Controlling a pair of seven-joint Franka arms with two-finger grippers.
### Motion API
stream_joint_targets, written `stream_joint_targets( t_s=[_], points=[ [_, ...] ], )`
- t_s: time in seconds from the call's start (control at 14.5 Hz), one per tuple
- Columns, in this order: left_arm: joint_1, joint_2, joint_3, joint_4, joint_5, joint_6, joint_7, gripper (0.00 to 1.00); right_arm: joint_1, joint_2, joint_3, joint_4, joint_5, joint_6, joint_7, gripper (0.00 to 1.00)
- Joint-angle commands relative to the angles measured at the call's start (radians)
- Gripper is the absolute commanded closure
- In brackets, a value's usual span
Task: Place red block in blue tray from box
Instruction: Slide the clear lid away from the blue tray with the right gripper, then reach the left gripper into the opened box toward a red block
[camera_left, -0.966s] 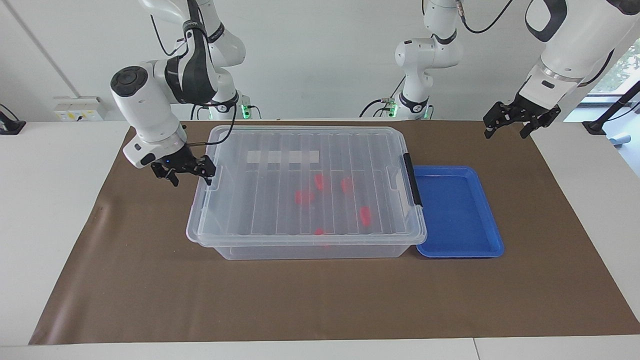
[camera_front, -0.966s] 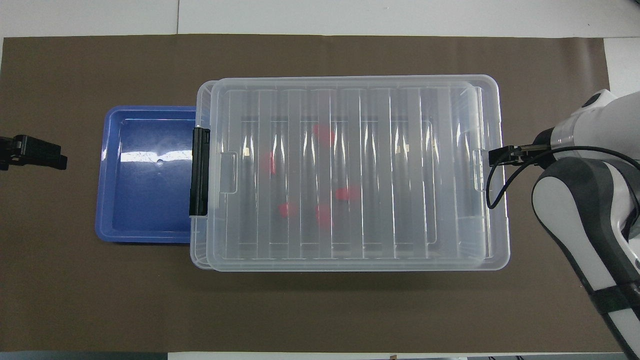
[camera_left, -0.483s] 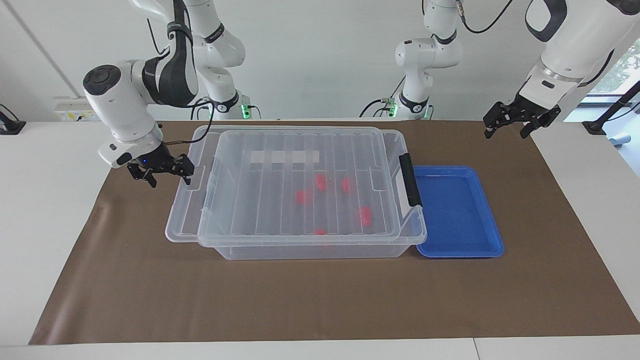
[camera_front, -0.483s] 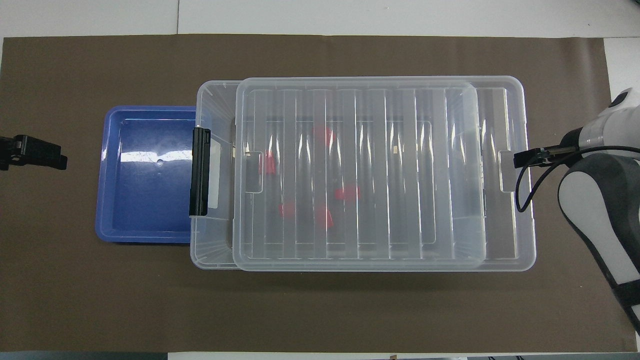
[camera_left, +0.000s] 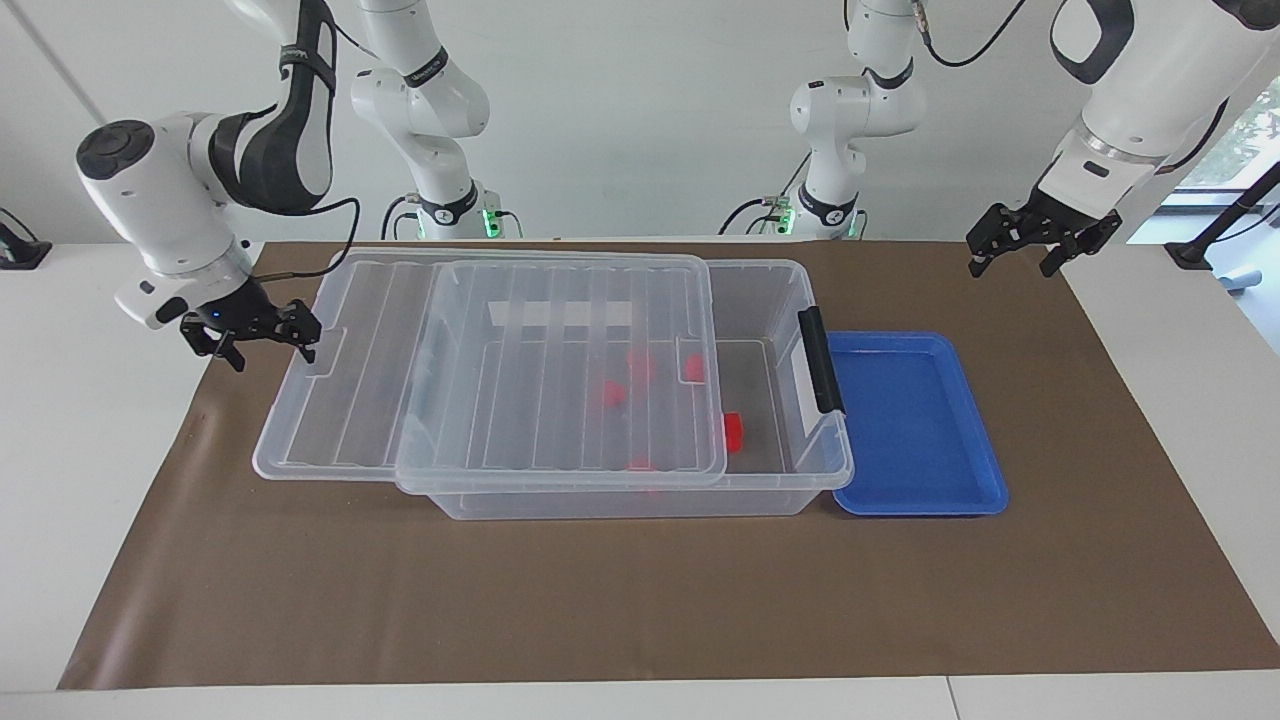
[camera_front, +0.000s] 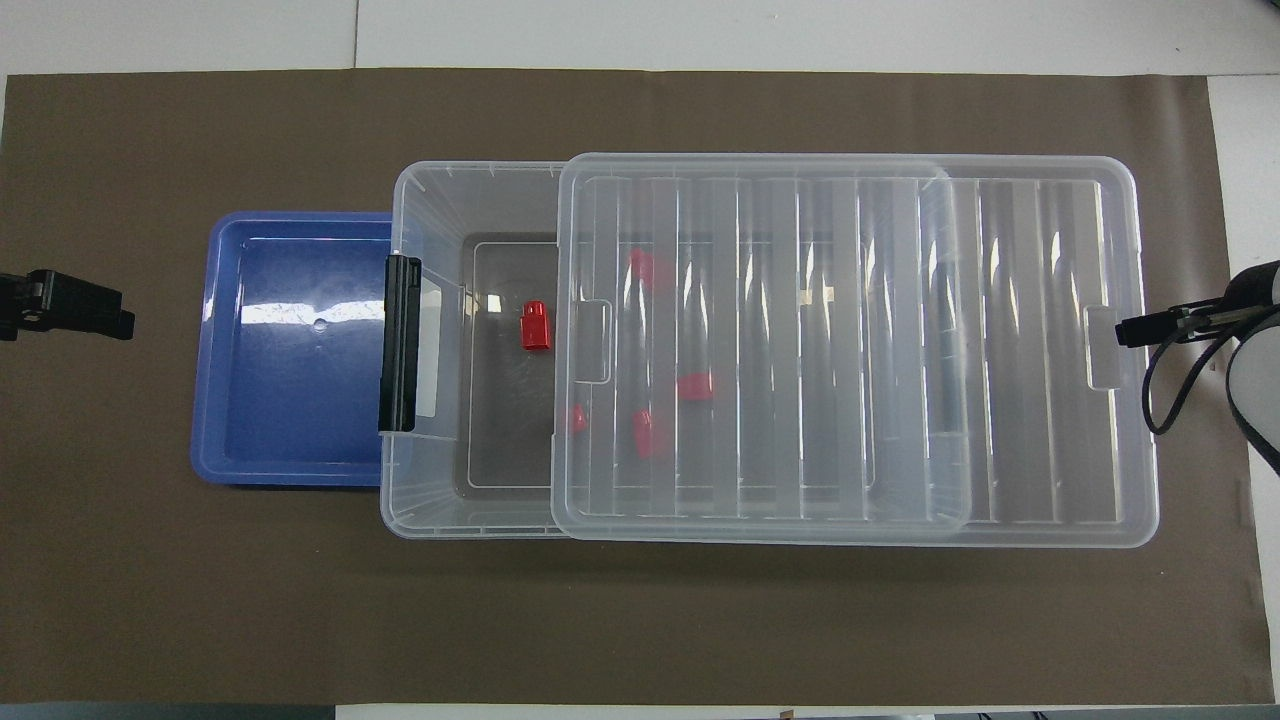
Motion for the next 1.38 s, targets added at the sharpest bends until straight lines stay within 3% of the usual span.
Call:
stream_joint_targets(
  t_s=[0.0,0.9,1.1,1.31],
  points=[
    [0.0,0.0,0.001,0.001,0.01,0.0,0.008,0.0,-0.043,-0.005,0.01,0.003,-0.016,0.005,-0.06,0.0],
    [-0.016,-0.001,-0.01,-0.001,0.01,0.0,0.0,0.0,-0.091,-0.003,0.009,0.001,-0.016,0.015,-0.129,0.0],
    [-0.094,-0.016,-0.031,-0.043,0.01,0.065,-0.004,0.0,-0.086,-0.003,0.009,0.006,-0.016,0.006,-0.129,0.0],
    [-0.225,-0.006,-0.031,-0.088,0.01,0.159,-0.15,0.0,-0.057,-0.002,0.013,0.073,-0.014,-0.073,-0.115,0.0]
  ],
)
